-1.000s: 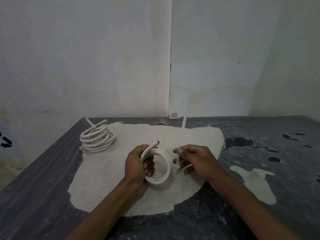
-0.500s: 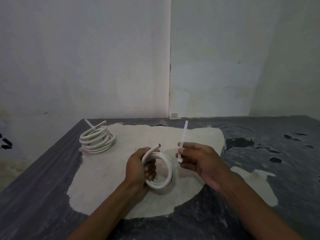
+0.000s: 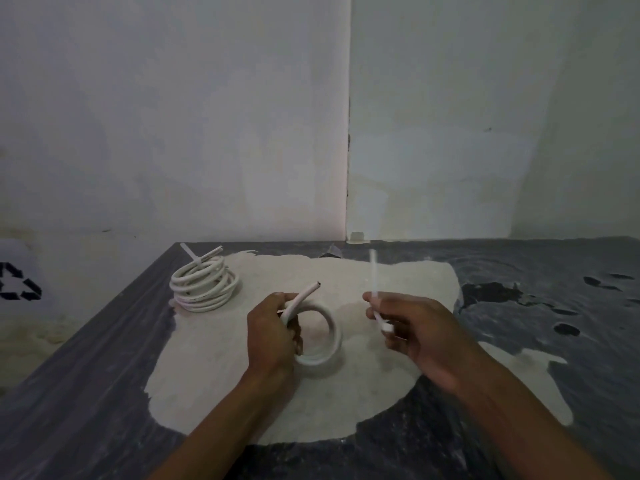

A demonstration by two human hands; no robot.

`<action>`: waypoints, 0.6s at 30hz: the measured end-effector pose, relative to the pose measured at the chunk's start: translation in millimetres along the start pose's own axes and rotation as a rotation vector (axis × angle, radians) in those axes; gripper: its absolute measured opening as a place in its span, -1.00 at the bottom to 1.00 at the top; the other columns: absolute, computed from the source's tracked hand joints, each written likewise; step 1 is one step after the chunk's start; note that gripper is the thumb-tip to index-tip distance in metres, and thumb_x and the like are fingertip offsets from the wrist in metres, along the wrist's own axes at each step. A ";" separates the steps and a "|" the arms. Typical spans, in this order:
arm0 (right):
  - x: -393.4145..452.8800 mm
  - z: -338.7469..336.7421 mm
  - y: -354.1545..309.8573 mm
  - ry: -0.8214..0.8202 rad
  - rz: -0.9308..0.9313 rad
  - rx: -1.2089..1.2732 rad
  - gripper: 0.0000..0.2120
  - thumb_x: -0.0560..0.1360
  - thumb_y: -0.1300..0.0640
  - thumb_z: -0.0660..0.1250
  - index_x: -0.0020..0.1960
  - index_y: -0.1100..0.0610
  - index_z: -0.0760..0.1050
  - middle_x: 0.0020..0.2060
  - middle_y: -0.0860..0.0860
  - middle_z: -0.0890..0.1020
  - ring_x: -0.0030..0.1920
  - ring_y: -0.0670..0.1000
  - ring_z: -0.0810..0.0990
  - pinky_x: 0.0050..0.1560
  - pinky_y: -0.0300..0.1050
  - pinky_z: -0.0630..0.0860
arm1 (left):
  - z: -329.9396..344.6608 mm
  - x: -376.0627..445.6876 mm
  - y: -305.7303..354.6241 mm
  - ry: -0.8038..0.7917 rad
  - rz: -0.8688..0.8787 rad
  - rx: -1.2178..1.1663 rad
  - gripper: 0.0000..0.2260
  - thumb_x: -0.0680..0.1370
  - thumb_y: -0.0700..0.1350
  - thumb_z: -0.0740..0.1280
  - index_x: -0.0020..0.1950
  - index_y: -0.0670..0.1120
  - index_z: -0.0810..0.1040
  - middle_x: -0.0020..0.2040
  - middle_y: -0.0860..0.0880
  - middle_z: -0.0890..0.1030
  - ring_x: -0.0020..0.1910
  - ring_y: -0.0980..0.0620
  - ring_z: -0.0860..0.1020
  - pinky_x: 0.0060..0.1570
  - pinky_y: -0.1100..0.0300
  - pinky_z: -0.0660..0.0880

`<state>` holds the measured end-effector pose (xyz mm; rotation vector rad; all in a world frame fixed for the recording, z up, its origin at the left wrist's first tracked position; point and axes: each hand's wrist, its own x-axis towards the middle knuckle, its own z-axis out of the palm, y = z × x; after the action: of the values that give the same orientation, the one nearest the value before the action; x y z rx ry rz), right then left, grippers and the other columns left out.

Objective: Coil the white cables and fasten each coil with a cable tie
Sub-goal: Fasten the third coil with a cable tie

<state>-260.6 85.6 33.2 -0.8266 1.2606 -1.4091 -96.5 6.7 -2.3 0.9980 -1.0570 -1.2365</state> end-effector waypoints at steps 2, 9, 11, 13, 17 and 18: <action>-5.7 2.7 -3.0 -0.108 -0.020 -0.080 -0.82 0.48 0.24 0.36 0.06 0.20 0.64 -0.29 0.05 0.66 -0.43 -0.09 0.49 -0.41 -0.24 0.47 | -6.2 9.3 -3.8 0.107 0.171 0.101 -0.67 0.57 -0.30 0.12 -0.26 -0.08 0.58 -0.41 -0.08 0.45 -0.41 -0.04 0.39 -0.38 0.11 0.36; -17.8 26.8 0.9 -0.360 0.158 -0.202 -0.72 0.38 0.30 0.43 0.09 0.23 0.58 -0.33 0.16 0.64 -0.50 -0.05 0.46 -0.48 -0.24 0.44 | -14.2 14.9 0.3 0.267 0.338 0.151 -0.69 0.59 -0.25 0.04 -0.12 -0.06 0.56 -0.22 0.12 0.52 -0.27 0.31 0.48 -0.19 0.48 0.38; -19.2 29.7 1.9 -0.376 0.187 -0.223 -0.75 0.38 0.31 0.43 0.06 0.25 0.59 -0.35 0.16 0.63 -0.52 -0.06 0.46 -0.50 -0.24 0.44 | -15.1 16.1 0.7 0.273 0.317 0.127 -0.68 0.60 -0.24 0.03 -0.10 -0.08 0.57 -0.23 0.12 0.52 -0.28 0.31 0.48 -0.19 0.44 0.39; -19.2 32.9 4.9 -0.324 0.182 -0.255 -0.82 0.42 0.33 0.43 0.02 0.26 0.57 -0.35 0.17 0.65 -0.51 -0.05 0.47 -0.49 -0.23 0.45 | -17.1 18.8 -1.8 0.245 0.352 0.142 -0.69 0.60 -0.28 0.07 -0.12 -0.06 0.57 -0.24 0.12 0.52 -0.28 0.28 0.49 -0.20 0.43 0.41; -15.3 41.7 13.7 -0.172 0.086 -0.243 -0.82 0.43 0.26 0.46 -0.09 0.18 0.46 -0.27 0.18 0.70 -0.46 -0.01 0.55 -0.40 -0.18 0.51 | -14.2 15.2 -7.1 0.112 0.521 0.253 -0.63 0.56 -0.43 0.16 -0.22 -0.01 0.53 -0.35 0.07 0.50 -0.42 0.26 0.48 -0.46 0.48 0.36; -14.2 43.3 15.3 -0.135 0.046 -0.236 -0.81 0.44 0.24 0.46 -0.12 0.16 0.43 -0.26 0.18 0.71 -0.44 0.01 0.58 -0.37 -0.16 0.53 | -12.1 12.3 -8.4 0.068 0.537 0.262 -0.62 0.56 -0.44 0.15 -0.23 0.00 0.53 -0.37 0.06 0.50 -0.44 0.24 0.47 -0.47 0.48 0.36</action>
<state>-212.9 89.1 29.6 -1.0287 1.3478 -1.1621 -86.2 -6.0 -12.3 0.8631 -1.3465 -0.6340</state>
